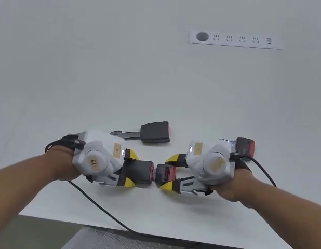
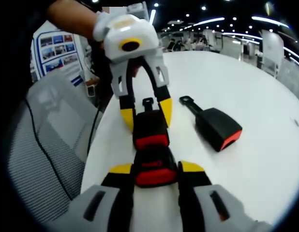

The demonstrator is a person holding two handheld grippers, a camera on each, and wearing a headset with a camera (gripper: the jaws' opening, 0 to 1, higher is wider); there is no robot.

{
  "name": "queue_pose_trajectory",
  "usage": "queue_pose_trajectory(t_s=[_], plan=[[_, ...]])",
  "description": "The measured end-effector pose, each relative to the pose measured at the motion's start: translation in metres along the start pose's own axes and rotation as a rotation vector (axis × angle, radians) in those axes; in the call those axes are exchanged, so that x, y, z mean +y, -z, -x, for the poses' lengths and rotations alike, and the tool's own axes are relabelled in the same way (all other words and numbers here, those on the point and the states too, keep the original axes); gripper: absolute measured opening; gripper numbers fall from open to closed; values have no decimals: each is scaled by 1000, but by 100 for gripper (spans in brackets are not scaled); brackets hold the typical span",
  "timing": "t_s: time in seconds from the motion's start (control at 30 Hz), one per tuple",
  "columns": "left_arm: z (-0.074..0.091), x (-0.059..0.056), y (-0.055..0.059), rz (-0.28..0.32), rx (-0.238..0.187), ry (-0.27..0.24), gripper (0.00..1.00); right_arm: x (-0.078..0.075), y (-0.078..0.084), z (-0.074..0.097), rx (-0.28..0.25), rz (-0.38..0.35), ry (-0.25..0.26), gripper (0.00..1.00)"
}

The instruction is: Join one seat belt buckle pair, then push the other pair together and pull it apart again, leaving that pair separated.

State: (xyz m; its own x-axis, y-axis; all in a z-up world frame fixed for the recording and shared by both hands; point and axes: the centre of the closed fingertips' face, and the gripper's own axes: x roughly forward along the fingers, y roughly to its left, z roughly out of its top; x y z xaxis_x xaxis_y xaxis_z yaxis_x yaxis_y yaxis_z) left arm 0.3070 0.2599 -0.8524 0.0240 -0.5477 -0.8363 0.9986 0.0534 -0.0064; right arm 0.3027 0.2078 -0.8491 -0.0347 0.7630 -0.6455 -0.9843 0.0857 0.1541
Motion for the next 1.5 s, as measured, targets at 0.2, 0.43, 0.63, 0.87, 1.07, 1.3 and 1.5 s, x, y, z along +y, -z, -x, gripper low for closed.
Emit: queue_pose_trajectory(t_s=[0.2,0.43,0.63,0.87,1.07,1.3,1.5], plan=[[1,-1,1,5,-24,1,34,0,1,1,4,13,12,35],[2,0,2,29,-68,-1,34,0,2,2,-6,30,33,34],[2,0,0,32,-85,3,34,0,3,3,-31,31,50,34],[2,0,1,46,-110,2,34,-1,2,4,-50,35,70,34],[3,1,1,57,-125,-1,34,-2,2,4,-58,34,85,34],[2,1,1,68,-135,-1,34,-1,2,4,-54,51,107,34],[3,1,1,74,-143,1,34,-2,2,4,-61,61,123,34]])
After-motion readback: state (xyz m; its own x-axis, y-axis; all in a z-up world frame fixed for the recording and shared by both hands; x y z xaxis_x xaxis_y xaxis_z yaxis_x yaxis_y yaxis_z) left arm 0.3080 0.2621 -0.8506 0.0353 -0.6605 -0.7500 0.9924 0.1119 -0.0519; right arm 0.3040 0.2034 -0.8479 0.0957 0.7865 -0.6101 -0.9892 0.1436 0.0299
